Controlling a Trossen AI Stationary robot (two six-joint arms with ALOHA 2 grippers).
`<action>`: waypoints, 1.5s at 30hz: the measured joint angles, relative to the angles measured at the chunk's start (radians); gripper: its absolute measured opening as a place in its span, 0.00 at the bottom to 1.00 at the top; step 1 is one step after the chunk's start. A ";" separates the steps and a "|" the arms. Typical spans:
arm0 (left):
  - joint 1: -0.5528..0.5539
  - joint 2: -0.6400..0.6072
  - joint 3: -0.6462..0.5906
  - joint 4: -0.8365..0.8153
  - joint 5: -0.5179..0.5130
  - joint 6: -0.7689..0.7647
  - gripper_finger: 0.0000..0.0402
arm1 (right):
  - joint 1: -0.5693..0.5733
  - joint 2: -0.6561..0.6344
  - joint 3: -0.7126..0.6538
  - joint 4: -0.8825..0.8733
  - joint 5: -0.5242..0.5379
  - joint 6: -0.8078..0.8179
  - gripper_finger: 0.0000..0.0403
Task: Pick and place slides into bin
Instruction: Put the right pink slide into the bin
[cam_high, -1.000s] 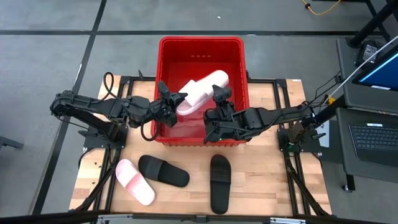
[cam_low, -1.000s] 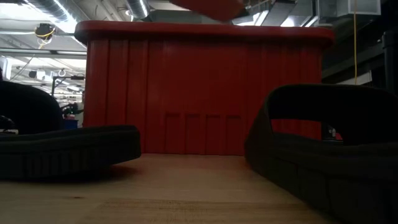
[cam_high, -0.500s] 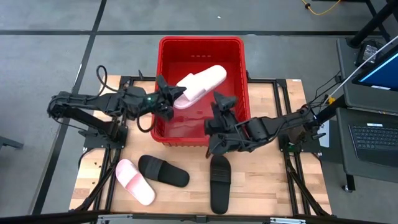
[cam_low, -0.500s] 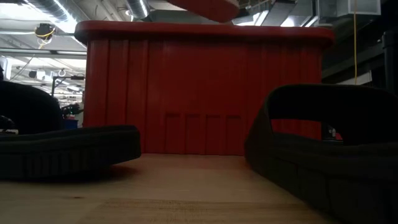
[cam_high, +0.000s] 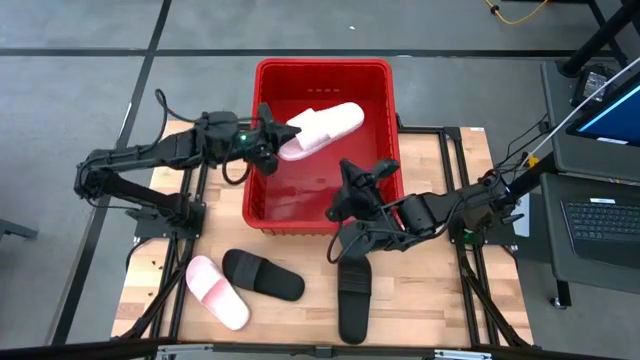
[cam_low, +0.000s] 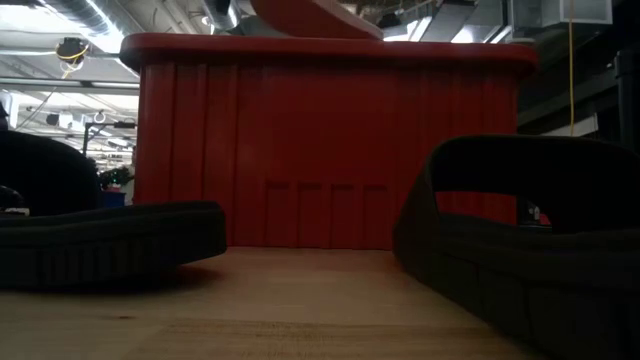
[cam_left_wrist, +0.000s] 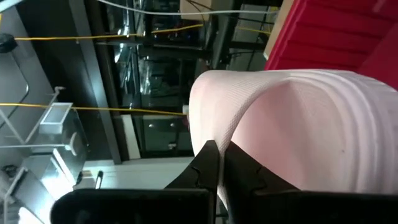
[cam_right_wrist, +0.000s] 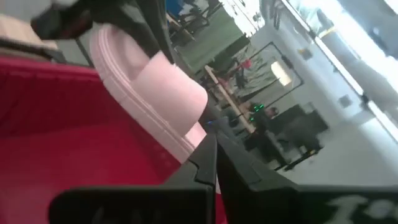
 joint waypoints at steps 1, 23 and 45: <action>0.023 0.000 0.000 0.001 0.026 0.000 0.01 | -0.002 0.000 0.000 0.000 -0.002 0.035 0.03; 0.460 0.194 0.002 0.197 0.420 0.095 0.01 | -0.343 -0.007 0.000 0.016 -0.458 0.205 0.01; 0.672 0.423 0.002 0.378 0.654 0.254 0.01 | -0.431 -0.020 0.000 0.132 -0.550 0.204 0.01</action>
